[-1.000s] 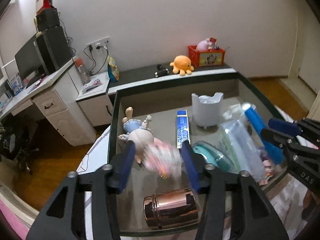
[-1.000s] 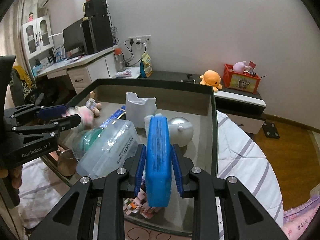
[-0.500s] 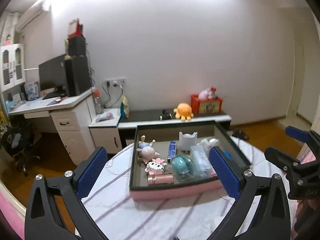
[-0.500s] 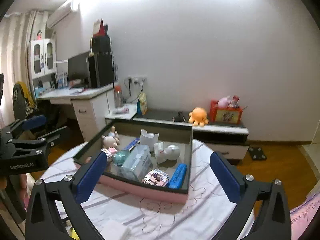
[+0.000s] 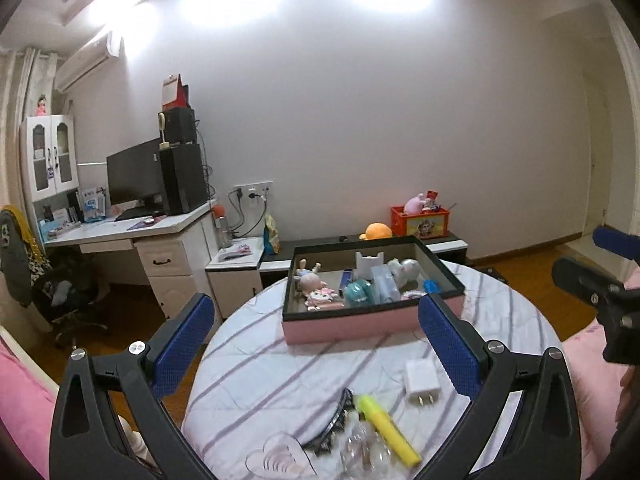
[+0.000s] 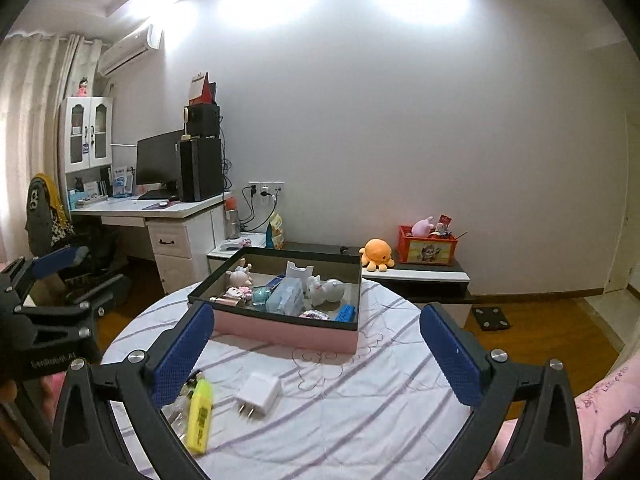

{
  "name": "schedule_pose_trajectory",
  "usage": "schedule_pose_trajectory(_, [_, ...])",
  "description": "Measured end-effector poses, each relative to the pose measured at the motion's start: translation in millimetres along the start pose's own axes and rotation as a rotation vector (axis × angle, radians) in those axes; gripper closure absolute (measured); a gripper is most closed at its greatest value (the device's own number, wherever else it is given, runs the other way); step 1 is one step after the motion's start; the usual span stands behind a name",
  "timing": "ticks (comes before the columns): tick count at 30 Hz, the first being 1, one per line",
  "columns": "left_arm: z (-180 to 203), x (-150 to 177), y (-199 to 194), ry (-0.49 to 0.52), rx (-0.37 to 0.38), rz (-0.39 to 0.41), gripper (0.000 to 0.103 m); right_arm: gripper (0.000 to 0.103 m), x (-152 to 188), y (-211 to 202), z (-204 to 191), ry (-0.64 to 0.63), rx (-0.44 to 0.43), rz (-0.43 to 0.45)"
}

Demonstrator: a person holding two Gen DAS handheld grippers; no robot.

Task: Organize rigid objects
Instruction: 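Open both grippers and withdraw them up from the pink box, then grasp the white charger plug with the right gripper while the left gripper grasps the black hair clip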

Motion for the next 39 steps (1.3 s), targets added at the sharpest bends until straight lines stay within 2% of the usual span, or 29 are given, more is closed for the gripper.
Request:
schedule_pose_trajectory(9, [-5.2,6.2,-20.2,0.008,-0.004,0.0,0.0,0.0,5.0,-16.5,-7.9,0.003,-0.003,-0.001])
schedule_pose_trajectory(16, [-16.6,20.6,-11.7,0.001,-0.022,-0.04,0.0,0.0,20.5,-1.3,-11.2,0.008,-0.004,-0.051])
schedule_pose_trajectory(21, [-30.9,41.6,8.1,-0.016,-0.042,-0.104,0.0,0.0,49.4,33.0,-12.5,0.015,-0.004,-0.146])
schedule_pose_trajectory(30, [-57.0,90.2,48.3,-0.056,-0.041,-0.251,0.0,0.0,114.8,126.1,-36.2,0.019,-0.06,-0.415])
schedule_pose_trajectory(38, [-61.7,121.5,69.4,-0.041,-0.008,-0.35,0.0,0.0,138.1,174.2,-53.8,-0.004,-0.082,-0.54])
schedule_pose_trajectory(39, [-59.3,124.9,71.4,-0.034,0.0,-0.359,0.0,0.004,141.5,177.5,-54.6,-0.007,-0.086,-0.555])
Point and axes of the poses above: each gripper's, at about its wrist camera, not at the fingertips, and y roughly the way its jaws point, z to its right, x to its underside, the point moved 7 cm from there along y, roughly the way its jaws point, and after that the axes turned 1 degree about -y, right-handed, at the moved point
